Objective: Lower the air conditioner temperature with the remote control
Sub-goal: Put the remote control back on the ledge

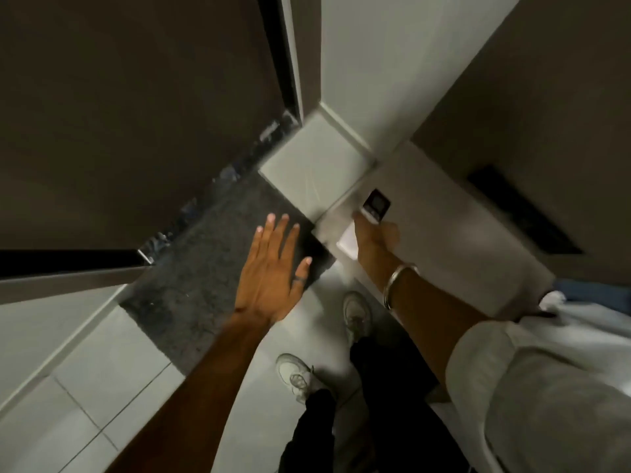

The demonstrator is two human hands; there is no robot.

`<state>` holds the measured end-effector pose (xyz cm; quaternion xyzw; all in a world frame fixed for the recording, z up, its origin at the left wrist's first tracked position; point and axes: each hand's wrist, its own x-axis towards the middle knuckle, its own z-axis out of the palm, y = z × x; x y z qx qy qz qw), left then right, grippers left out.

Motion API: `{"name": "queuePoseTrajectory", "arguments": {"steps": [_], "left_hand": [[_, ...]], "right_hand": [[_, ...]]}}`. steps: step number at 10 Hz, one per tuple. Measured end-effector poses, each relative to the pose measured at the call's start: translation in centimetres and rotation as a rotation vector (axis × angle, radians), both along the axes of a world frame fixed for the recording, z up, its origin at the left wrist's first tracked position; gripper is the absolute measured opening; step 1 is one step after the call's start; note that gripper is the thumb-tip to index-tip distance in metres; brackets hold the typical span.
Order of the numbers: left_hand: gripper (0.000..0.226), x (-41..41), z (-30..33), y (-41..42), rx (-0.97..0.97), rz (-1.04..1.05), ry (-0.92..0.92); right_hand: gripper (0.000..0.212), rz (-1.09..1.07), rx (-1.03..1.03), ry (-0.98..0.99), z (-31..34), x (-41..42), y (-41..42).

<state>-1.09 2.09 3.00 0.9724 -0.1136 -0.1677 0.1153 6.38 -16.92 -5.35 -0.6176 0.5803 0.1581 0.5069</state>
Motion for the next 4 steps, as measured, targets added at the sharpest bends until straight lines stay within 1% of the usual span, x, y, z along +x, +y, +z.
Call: {"name": "queuePoseTrajectory", "arguments": {"steps": [1,2,3,4], "left_hand": [[0.070,0.1,-7.0,-0.6,0.074,-0.030,0.045],[0.071,-0.1,-9.3,-0.7,0.107,-0.035,0.076],[0.070,-0.5,-10.5,-0.4,0.077,-0.005,0.075],[0.071,-0.5,-10.0,-0.3,0.091,0.053,0.034]], "right_hand": [[0.080,0.024,-0.152,0.015,-6.8,1.3,1.0],[0.090,0.027,-0.141,0.023,-9.7,1.8,1.5],[0.097,0.028,-0.182,0.025,-11.5,1.8,2.0],[0.098,0.071,-0.265,0.012,-11.2,1.7,2.6]]}}
